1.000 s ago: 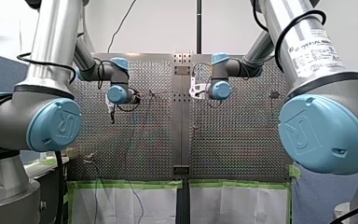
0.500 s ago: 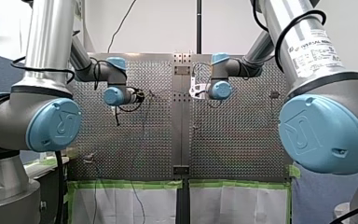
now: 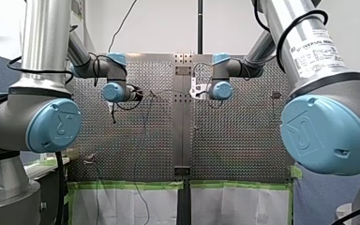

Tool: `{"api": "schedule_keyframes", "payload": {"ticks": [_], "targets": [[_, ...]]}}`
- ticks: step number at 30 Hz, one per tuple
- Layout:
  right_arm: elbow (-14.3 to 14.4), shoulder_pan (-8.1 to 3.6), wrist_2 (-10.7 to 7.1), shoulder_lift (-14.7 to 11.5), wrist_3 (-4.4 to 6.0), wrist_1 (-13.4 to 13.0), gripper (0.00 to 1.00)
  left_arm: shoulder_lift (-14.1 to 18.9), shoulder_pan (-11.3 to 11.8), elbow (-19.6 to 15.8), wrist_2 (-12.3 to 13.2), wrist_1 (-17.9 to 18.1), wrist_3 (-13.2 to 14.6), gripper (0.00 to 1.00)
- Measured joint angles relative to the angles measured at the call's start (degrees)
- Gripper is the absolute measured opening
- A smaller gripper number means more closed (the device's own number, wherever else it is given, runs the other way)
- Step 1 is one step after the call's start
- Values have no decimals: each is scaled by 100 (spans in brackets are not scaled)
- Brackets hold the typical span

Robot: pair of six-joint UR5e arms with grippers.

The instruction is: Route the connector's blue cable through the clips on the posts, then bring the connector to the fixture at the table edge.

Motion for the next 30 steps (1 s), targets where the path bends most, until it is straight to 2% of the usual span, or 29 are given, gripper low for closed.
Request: {"api": "schedule_keyframes", "payload": {"ticks": [14,21,26,30], "targets": [[-2,7,-42,0,6,29,0,25,-135,59,-52,-137,395,100],[0,9,-76,0,7,35,0,59,-213,81,-249,-254,548,100],[1,10,-90,-2,10,34,0,106,-261,105,-321,-310,594,100],[-1,11,-95,0,19,27,0,117,-318,113,-252,-316,604,100]]}}
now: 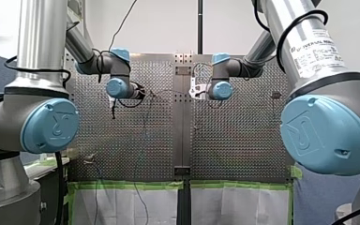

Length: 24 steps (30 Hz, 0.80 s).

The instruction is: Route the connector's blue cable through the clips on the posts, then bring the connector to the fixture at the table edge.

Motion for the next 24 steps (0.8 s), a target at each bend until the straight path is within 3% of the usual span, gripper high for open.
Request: {"api": "schedule_keyframes", "payload": {"ticks": [24], "targets": [[2,-8,-45,1,22,-16,0,82,-206,27,68,-18,-13,100]]}}
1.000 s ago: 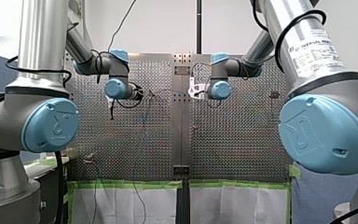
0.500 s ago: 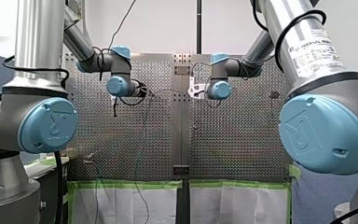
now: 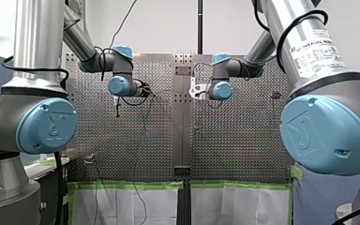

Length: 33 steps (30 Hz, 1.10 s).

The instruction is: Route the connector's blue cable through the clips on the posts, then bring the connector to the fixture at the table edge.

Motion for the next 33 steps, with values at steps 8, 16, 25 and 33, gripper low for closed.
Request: {"api": "schedule_keyframes", "payload": {"ticks": [8,16,25,33], "targets": [[0,-6,0,-1,8,16,0,-4,-7,-5,-1,0,-60,100],[0,-18,0,-2,9,34,0,-4,-16,-63,13,43,-82,100],[0,-34,0,0,9,52,0,-5,-124,-86,-257,-8,130,100],[1,-38,0,0,9,49,0,-18,-367,30,-602,-49,187,100]]}}
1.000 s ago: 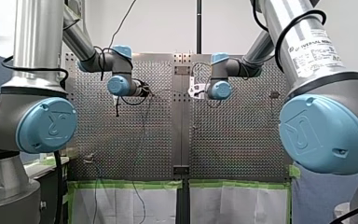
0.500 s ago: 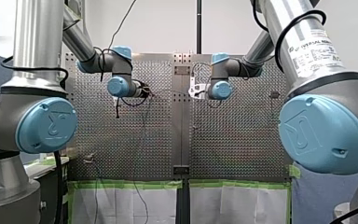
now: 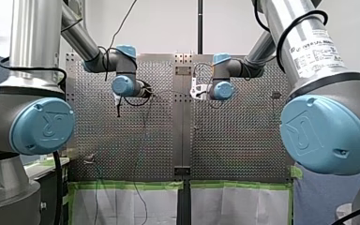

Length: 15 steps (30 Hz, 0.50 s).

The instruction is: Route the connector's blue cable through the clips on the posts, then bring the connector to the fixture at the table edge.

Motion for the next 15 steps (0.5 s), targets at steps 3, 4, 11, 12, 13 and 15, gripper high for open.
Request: {"api": "schedule_keyframes", "payload": {"ticks": [3,4,11,12,13,15], "targets": [[0,0,0,0,1,1,0,-23,-132,118,-136,-37,5,100],[1,0,0,0,1,3,0,-29,-169,153,-173,-45,6,100],[-2,-11,0,0,6,37,0,-144,-491,472,-497,-204,25,100],[-1,-11,0,0,6,38,0,-189,-550,530,-556,-245,50,100],[-1,-11,0,0,5,38,0,-226,-593,574,-599,-272,76,100],[-2,-11,-1,-1,6,37,0,-312,-687,668,-692,-329,148,100]]}}
